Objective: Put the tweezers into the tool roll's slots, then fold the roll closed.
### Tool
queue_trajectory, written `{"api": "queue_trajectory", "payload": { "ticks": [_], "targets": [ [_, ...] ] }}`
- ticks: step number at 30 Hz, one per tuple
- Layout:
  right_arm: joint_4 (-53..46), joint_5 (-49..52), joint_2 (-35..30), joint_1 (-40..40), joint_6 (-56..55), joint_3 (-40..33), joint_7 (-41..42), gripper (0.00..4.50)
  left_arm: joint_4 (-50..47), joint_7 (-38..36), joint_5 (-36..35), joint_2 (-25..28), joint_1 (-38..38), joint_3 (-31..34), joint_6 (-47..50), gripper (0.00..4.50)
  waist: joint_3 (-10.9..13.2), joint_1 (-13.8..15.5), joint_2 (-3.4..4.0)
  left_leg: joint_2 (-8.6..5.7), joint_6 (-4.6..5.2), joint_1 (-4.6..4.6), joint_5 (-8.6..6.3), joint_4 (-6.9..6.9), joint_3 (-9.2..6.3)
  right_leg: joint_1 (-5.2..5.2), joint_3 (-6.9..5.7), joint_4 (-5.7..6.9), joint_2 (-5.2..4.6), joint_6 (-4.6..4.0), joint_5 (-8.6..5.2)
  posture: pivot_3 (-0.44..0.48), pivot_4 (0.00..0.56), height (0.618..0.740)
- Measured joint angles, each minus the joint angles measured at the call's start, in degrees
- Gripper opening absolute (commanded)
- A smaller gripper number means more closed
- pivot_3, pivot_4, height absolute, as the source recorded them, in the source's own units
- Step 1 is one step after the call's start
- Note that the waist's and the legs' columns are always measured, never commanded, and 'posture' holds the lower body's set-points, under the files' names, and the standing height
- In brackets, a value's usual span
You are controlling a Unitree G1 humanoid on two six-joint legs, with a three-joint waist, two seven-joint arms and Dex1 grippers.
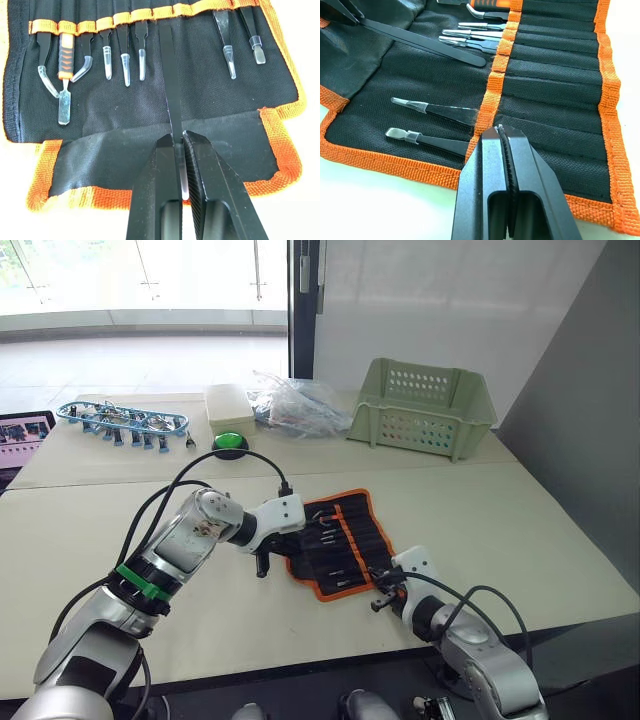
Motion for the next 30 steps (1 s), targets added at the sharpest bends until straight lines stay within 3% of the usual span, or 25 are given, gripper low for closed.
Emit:
{"api": "queue_trajectory", "payload": {
  "ticks": [9, 17, 30],
  "targets": [
    [-0.2, 0.0, 0.0, 0.2, 0.0, 0.0, -0.3, 0.00, 0.2, -1.1, 1.2, -0.4, -0.5, -0.3, 0.0, 0.04, 0.0, 0.1, -0.01, -0.01, 0.00, -0.01, 0.00, 0.02, 0.00, 0.00, 0.00, 0.09, 0.01, 0.00, 0.00, 0.000, 0.150, 0.724],
    [-0.3, 0.0, 0.4, 0.4, 0.0, 0.2, -0.5, 0.00, 2.4, -3.3, 4.7, -2.4, -6.9, -3.3, 3.4, 0.04, 0.0, 0.1, 0.02, -0.03, 0.01, 0.03, 0.00, 0.09, -0.02, 0.02, 0.05, 0.23, 0.07, -0.01, -0.02, 0.000, 0.150, 0.724],
    [-0.5, -0.1, 1.3, 0.7, 0.0, 0.2, -1.2, 0.00, 5.0, -5.7, 8.8, -3.3, -7.1, -5.6, 2.2, 0.04, 0.0, 0.2, 0.03, -0.01, 0.01, 0.09, 0.01, 0.10, -0.15, -0.02, 0.07, 0.63, 0.20, -0.13, -0.14, 0.000, 0.150, 0.724]
  ]
}}
